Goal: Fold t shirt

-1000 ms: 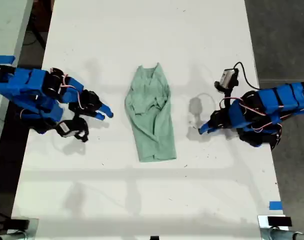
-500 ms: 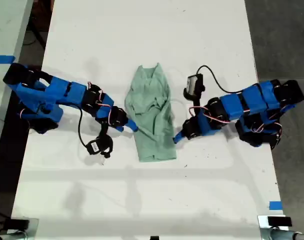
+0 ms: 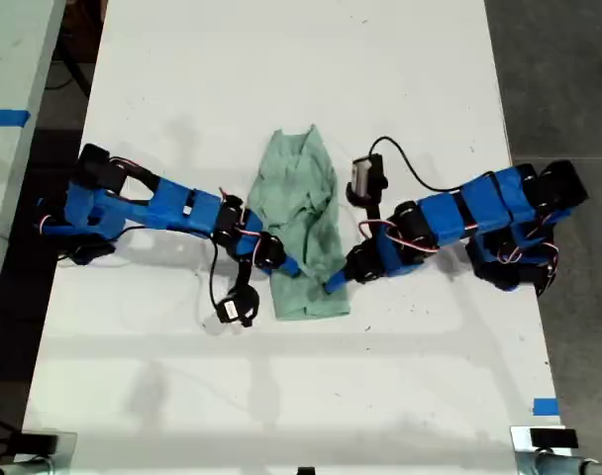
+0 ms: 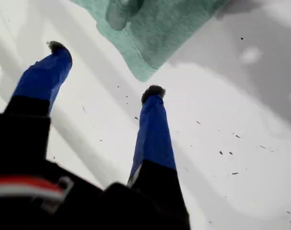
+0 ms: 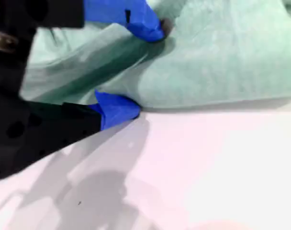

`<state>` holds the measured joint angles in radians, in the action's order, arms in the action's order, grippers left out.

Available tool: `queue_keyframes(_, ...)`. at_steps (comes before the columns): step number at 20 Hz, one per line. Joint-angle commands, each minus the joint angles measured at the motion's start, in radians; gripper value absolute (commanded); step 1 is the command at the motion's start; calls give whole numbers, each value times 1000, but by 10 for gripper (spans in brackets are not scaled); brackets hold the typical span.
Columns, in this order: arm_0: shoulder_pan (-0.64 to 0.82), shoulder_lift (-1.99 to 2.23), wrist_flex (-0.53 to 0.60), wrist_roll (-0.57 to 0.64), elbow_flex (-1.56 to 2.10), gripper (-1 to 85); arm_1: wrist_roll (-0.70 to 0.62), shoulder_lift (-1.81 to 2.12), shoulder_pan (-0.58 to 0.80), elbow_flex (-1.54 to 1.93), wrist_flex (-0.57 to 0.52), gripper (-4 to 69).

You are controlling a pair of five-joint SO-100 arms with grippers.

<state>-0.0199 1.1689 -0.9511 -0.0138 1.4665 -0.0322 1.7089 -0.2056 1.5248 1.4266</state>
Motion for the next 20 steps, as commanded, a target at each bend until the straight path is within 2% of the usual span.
queue_keyframes(1,-11,-86,-23,-26,-104,-2,3,0,-21,-92,14,310)
queue_keyframes(5,-11,-63,-71,-21,-127,-2,48,-95,-38,-109,-3,297)
queue_keyframes(7,-9,-60,-81,-21,-127,-2,72,-150,-40,-97,-23,252)
queue_keyframes(12,-11,-57,-89,-20,-129,-2,52,-304,-15,-58,-170,213)
queue_keyframes(15,-15,-48,-98,-20,-133,-2,46,-393,3,-28,-272,132)
queue_keyframes(16,-17,-44,-103,-20,-135,-2,52,-407,5,-28,-278,56)
queue_keyframes(17,-18,-41,-107,-20,-137,-2,60,-407,5,-28,-278,17)
queue_keyframes(20,-31,-28,-133,-12,-172,-2,58,-373,-6,-98,-206,17)
